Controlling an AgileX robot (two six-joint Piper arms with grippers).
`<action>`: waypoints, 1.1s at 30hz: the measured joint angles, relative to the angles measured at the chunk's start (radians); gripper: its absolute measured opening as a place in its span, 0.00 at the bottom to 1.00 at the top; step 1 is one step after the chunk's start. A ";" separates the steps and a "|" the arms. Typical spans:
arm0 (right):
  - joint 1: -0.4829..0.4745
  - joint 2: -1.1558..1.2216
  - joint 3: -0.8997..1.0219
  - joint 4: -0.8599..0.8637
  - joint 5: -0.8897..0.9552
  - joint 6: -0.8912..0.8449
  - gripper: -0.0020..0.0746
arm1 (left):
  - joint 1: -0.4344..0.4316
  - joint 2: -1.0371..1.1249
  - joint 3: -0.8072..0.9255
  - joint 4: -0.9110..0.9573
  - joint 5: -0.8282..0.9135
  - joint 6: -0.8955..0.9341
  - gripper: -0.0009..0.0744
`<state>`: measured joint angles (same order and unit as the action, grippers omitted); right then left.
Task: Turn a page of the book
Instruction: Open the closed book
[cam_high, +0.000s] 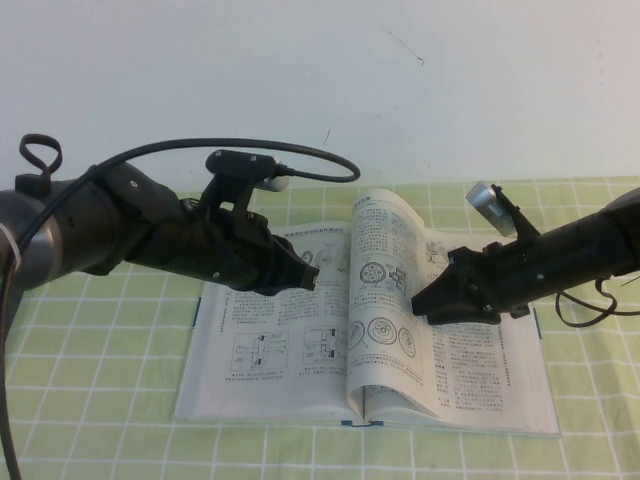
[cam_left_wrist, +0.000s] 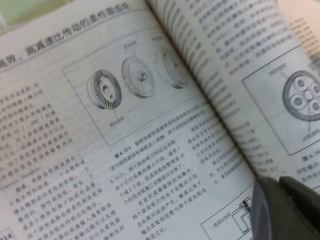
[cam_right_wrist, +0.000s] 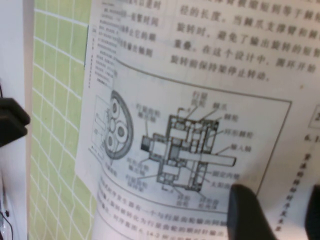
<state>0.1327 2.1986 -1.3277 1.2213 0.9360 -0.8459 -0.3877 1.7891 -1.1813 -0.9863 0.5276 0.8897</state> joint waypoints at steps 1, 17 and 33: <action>0.002 0.000 0.000 0.002 0.000 -0.002 0.37 | 0.000 -0.006 0.000 0.002 0.002 0.002 0.01; 0.006 0.000 0.000 0.020 0.005 -0.014 0.37 | 0.000 -0.030 0.002 0.002 0.035 0.007 0.01; 0.006 0.000 0.000 0.056 0.007 -0.023 0.37 | 0.000 -0.030 0.005 0.002 0.037 0.007 0.01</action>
<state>0.1390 2.1986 -1.3277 1.2773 0.9431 -0.8693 -0.3877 1.7590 -1.1758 -0.9846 0.5651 0.8963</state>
